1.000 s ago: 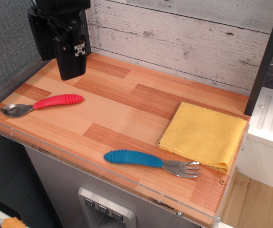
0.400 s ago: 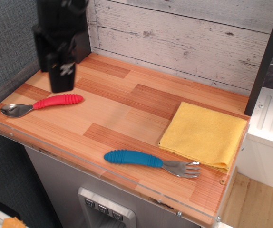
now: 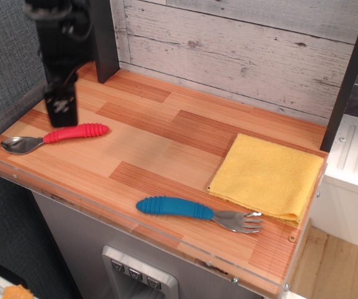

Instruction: Move red utensil to top left corner and turn handle facing left.

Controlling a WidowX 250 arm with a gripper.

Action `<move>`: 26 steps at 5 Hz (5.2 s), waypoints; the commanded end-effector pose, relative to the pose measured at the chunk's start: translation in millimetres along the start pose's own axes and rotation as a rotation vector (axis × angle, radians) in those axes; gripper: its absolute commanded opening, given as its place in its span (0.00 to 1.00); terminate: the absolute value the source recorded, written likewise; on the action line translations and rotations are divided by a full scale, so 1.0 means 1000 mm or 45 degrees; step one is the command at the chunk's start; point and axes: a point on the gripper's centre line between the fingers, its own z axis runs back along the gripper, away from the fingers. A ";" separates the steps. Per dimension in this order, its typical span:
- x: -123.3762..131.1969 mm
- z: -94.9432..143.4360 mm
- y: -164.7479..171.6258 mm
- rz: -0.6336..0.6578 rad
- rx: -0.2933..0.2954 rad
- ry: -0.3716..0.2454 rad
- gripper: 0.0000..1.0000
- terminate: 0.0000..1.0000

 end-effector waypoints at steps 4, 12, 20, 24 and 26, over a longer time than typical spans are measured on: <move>-0.004 -0.052 0.058 -0.113 0.110 -0.018 1.00 0.00; -0.021 -0.044 0.059 0.243 0.090 0.044 0.00 0.00; -0.005 0.011 0.045 2.657 -0.140 -0.319 0.00 0.00; 0.037 -0.009 0.103 3.080 -0.112 -0.450 0.00 0.00; 0.062 -0.031 0.122 3.086 -0.117 -0.436 0.00 0.00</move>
